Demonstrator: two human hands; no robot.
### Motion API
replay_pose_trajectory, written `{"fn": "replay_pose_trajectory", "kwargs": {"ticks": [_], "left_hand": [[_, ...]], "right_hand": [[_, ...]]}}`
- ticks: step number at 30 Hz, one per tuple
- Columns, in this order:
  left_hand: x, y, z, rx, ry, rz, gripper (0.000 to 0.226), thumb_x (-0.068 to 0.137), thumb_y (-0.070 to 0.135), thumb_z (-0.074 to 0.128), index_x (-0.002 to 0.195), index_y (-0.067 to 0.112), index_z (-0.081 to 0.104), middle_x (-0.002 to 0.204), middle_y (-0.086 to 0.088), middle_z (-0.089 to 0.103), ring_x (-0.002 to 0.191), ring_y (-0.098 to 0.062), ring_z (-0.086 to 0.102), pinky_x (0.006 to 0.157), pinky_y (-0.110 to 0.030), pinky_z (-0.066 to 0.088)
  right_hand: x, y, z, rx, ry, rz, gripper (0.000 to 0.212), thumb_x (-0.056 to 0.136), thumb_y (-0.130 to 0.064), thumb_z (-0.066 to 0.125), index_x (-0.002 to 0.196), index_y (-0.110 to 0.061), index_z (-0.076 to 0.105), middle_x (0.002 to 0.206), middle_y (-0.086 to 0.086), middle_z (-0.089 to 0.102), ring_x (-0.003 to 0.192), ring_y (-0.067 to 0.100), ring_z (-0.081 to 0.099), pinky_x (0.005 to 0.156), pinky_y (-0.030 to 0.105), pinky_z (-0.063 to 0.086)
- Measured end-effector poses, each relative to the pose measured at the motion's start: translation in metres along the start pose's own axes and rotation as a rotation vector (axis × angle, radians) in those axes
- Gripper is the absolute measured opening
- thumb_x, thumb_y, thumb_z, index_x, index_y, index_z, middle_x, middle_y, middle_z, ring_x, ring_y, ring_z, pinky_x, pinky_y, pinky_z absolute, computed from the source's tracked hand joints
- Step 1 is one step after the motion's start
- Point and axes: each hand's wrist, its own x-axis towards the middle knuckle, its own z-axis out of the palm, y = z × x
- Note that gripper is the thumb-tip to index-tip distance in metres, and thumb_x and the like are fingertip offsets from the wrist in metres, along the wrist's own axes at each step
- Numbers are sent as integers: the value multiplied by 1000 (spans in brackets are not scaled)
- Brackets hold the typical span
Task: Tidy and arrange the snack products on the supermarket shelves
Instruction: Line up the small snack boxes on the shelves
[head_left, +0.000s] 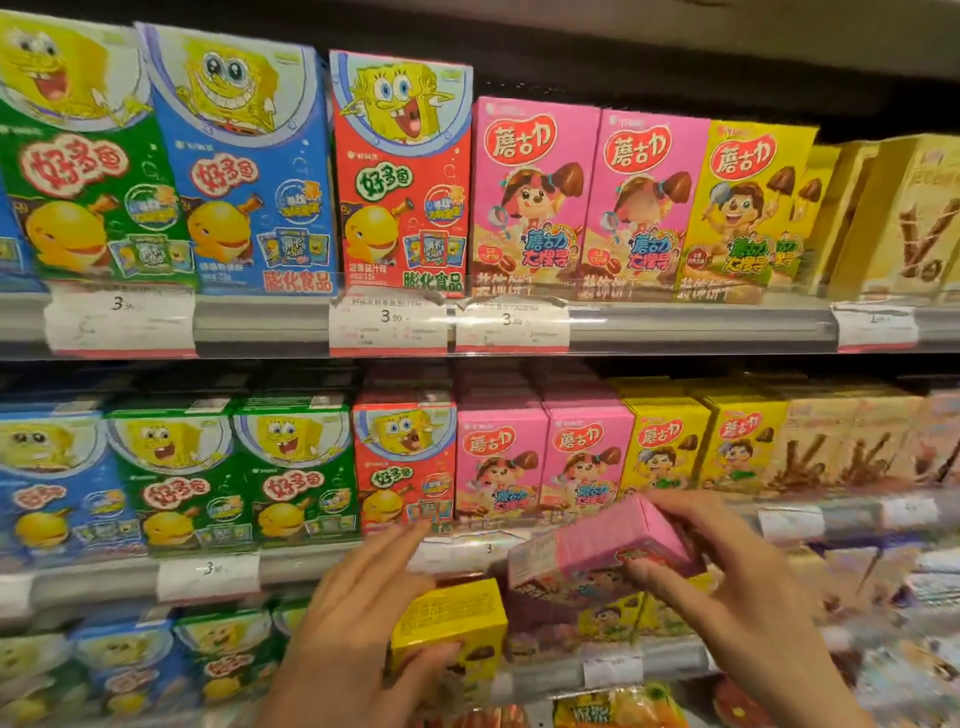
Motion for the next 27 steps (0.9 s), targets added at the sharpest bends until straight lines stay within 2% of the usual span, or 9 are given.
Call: {"fn": "replay_pose_trajectory", "kwargs": {"ticks": [3, 6, 8, 11, 14, 18, 23, 25, 27], "left_hand": [[-16, -18, 4, 17, -16, -95, 44, 84, 79, 56, 115, 48, 59, 158, 27, 32, 144, -5, 35, 104, -47, 45], [-26, -31, 6, 31, -20, -140, 45, 83, 79, 52, 114, 47, 61, 158, 31, 28, 140, -3, 36, 101, -51, 48], [-31, -38, 7, 31, -29, -178, 47, 84, 81, 49, 115, 48, 60, 158, 31, 28, 140, -3, 36, 99, -58, 49], [-37, -47, 11, 30, -61, -255, 47, 84, 83, 46, 118, 51, 57, 159, 30, 26, 144, -9, 37, 100, -65, 46], [-41, -50, 16, 47, -100, -269, 43, 86, 82, 43, 115, 52, 54, 161, 30, 22, 147, -13, 34, 101, -67, 45], [-42, -46, 14, 32, -106, -278, 49, 88, 81, 40, 119, 47, 58, 161, 31, 20, 150, -6, 25, 107, -62, 42], [-44, -49, 2, 28, -131, -189, 45, 89, 74, 47, 114, 40, 61, 162, 27, 22, 150, 6, 13, 112, -40, 35], [-45, -52, -2, 21, -168, -158, 42, 87, 72, 51, 113, 41, 61, 164, 27, 16, 151, 4, 11, 114, -39, 32], [-47, -53, -4, 36, -211, -135, 38, 85, 71, 56, 111, 43, 58, 166, 24, 10, 153, -1, 10, 116, -45, 34]], "right_hand": [[4, -2, 22, 16, -48, -44, 43, 82, -37, 75, 123, -39, 61, 121, -19, 62, 111, 2, 61, 83, 7, 44], [7, 2, 32, 9, -75, -64, 42, 87, -36, 74, 126, -39, 60, 121, -22, 60, 113, 2, 60, 83, 9, 45], [8, 1, 35, 21, -78, -66, 42, 89, -32, 75, 126, -44, 58, 119, -25, 58, 112, 0, 58, 82, 9, 45], [10, 0, 34, 1, -86, -83, 42, 92, -37, 71, 129, -46, 55, 120, -27, 57, 113, 1, 58, 84, 12, 46], [8, 6, 29, -31, -76, -85, 43, 91, -42, 67, 132, -37, 57, 125, -24, 57, 117, 2, 58, 88, 14, 48], [3, 14, 21, -79, -98, -58, 46, 90, -47, 66, 132, -31, 59, 126, -18, 60, 117, 5, 59, 87, 19, 50], [-11, 14, 39, -90, -210, -57, 40, 89, -39, 72, 126, -35, 59, 118, -23, 60, 107, 4, 61, 80, 19, 49], [-19, 12, 59, -60, -270, -61, 39, 87, -39, 73, 122, -37, 58, 114, -25, 60, 102, 0, 61, 77, 16, 49], [-28, 17, 83, -61, -321, -60, 38, 88, -39, 75, 121, -38, 56, 112, -26, 58, 100, -2, 60, 76, 14, 48]]}}
